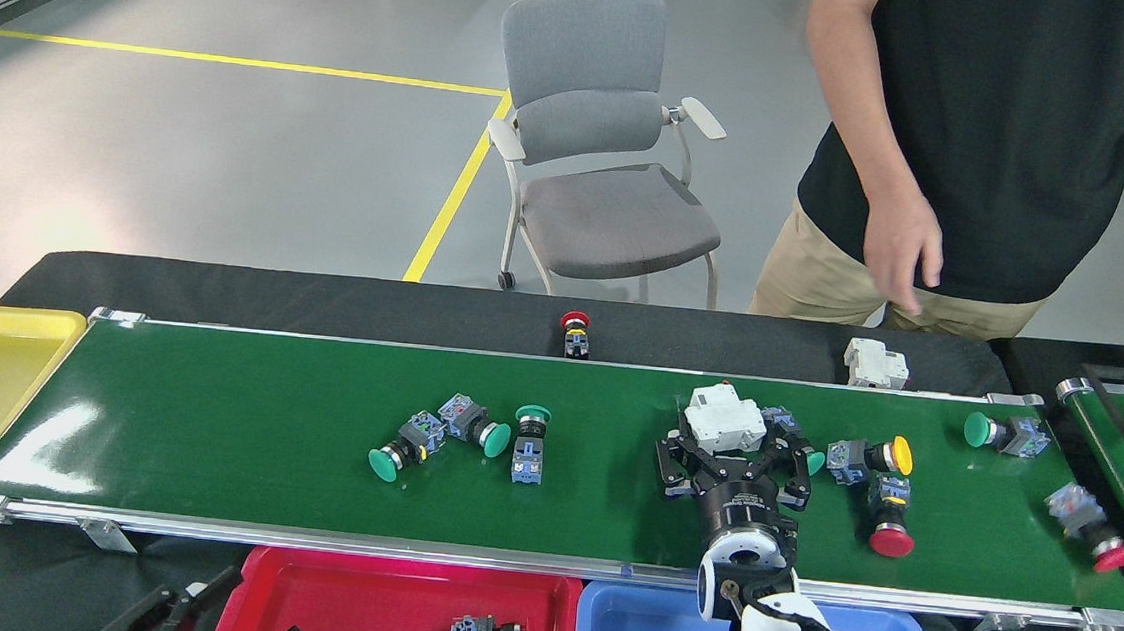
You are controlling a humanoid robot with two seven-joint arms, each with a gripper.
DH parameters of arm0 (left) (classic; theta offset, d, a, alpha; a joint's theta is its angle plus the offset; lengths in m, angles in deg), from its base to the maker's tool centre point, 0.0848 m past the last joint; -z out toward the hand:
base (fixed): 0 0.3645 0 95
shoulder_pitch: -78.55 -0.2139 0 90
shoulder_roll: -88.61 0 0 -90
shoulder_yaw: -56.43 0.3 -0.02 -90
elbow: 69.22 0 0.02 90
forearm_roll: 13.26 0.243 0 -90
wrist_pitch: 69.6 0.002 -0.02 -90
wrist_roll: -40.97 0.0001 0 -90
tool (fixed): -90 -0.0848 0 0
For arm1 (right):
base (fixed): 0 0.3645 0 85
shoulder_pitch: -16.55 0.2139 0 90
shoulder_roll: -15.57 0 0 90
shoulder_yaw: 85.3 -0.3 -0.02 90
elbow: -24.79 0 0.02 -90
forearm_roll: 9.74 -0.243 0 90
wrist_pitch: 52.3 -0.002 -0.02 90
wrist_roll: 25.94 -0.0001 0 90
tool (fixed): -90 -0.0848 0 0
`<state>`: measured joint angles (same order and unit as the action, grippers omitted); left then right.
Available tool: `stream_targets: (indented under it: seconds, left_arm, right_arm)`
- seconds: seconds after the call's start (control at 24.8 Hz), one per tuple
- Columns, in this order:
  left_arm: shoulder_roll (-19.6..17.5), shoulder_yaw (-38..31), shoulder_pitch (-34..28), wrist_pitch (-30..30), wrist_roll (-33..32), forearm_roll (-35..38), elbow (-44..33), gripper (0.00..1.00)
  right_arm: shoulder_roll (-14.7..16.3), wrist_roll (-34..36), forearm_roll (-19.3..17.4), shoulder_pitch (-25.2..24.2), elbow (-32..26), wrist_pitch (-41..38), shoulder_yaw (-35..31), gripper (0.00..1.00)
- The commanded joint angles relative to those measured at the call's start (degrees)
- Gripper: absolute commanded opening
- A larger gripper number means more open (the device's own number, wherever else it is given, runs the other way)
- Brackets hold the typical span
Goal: Pick switch part from conveyor to tray
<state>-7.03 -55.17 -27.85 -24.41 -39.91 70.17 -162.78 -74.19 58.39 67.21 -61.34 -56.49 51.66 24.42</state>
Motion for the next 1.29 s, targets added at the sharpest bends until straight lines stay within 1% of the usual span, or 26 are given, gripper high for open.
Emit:
stream_targets:
  seconds: [0.0,0.04,0.08,0.16,0.2,0.28,0.4,0.48,0.52,0.56,0.6,0.64,0.69,0.73,0.77,0.81,0.85,0.97,1.05,1.13,1.17,1.25]
  left_arm:
    - [2.48,-5.37,2.51,-0.18,0.46,-0.02,-0.05,1.00]
    - [2.13,-6.52,3.92,3.77,0.46,0.15,0.57,1.00]
    - [1.77,-6.87,4.44,5.97,0.46,0.06,1.54,1.00]
    - [0.11,-7.66,4.44,6.23,0.46,-0.37,2.77,1.00]
    - [-0.51,-7.66,4.44,6.23,0.46,-0.46,2.86,1.00]
    - [-1.21,-7.49,4.44,6.15,0.46,-0.55,2.94,1.00]
    - [-2.27,-6.61,4.80,4.83,0.20,-0.46,2.94,1.00]
    - [-3.94,-6.17,5.41,1.23,0.02,-0.11,3.65,1.00]
    - [-4.47,-5.21,6.11,-0.18,-0.07,-0.02,4.52,1.00]
    - [-4.90,-3.62,7.43,-0.18,-0.24,0.06,5.75,1.00]
    - [-5.34,-2.22,8.84,-0.18,-0.51,0.06,6.99,1.00]
    - [-6.22,-0.02,11.12,-0.18,-1.12,0.06,9.10,1.00]
    - [-7.37,1.74,13.06,-0.18,-1.56,0.06,11.29,1.00]
    - [-8.42,2.88,14.55,-0.18,-1.83,0.06,13.40,1.00]
    - [-9.48,3.94,16.22,-0.18,-1.83,-0.02,15.95,1.00]
    - [-9.92,4.29,17.71,-0.18,-1.83,-0.02,17.88,1.00]
    - [-10.00,4.38,18.86,-0.18,-1.83,0.06,18.85,1.00]
    - [-10.09,4.73,21.32,-0.18,-1.91,0.42,20.96,1.00]
    - [-10.09,6.31,22.11,-0.18,-1.91,1.82,21.49,1.00]
    - [-10.00,7.98,23.25,-0.18,-1.91,3.14,22.02,1.00]
    - [-9.92,8.42,23.43,-0.18,-1.91,3.14,22.46,1.00]
    - [-9.65,9.03,24.66,-0.10,-1.91,3.40,24.30,1.00]
  right_arm:
    - [2.57,-2.15,-0.22,-4.01,-8.97,-7.01,-0.30,0.33]
    - [3.98,-2.24,-0.75,-7.01,-12.76,-11.33,-0.83,0.33]
    - [5.73,-2.15,-1.63,-9.91,-15.40,-15.72,-1.53,0.34]
    - [9.42,-1.63,-3.21,-13.95,-17.77,-23.62,-3.64,0.36]
    - [10.74,-1.19,-3.82,-15.53,-18.47,-27.06,-4.52,0.36]
    - [13.56,0.31,-5.76,-19.40,-19.79,-35.50,-9.35,0.36]
    - [14.35,0.48,-6.37,-23.62,-19.79,-45.52,-17.53,0.37]
    - [14.17,0.75,-6.73,-25.64,-19.44,-54.47,-23.14,0.40]
    - [14.08,0.75,-6.81,-26.87,-19.35,-58.17,-25.61,0.42]
    - [13.91,0.75,-6.81,-28.01,-19.27,-58.97,-27.45,0.48]
    - [13.82,0.66,-6.81,-28.37,-19.00,-58.97,-28.51,0.61]
    - [13.29,0.48,-6.81,-28.45,-18.03,-58.97,-29.30,1.00]
    - [12.68,0.57,-7.25,-28.54,-17.59,-58.97,-29.74,1.00]
    - [12.50,0.31,-8.57,-28.54,-17.24,-58.97,-29.92,1.00]
    - [12.50,0.22,-10.68,-28.63,-16.80,-58.97,-30.01,1.00]
    - [12.68,0.13,-12.26,-28.63,-16.72,-58.97,-30.09,1.00]
    - [12.59,0.13,-12.79,-28.54,-16.72,-58.97,-30.18,1.00]
    - [11.89,0.13,-12.88,-27.58,-16.63,-58.97,-31.76,1.00]
    - [10.30,0.13,-12.79,-25.47,-16.63,-58.97,-32.56,1.00]
    - [7.05,0.04,-12.00,-23.45,-17.07,-51.50,-32.47,0.99]
    - [6.17,0.13,-11.38,-22.65,-17.16,-48.24,-32.38,0.98]
    - [4.77,0.39,-8.05,-20.11,-17.16,-41.31,-32.12,0.98]
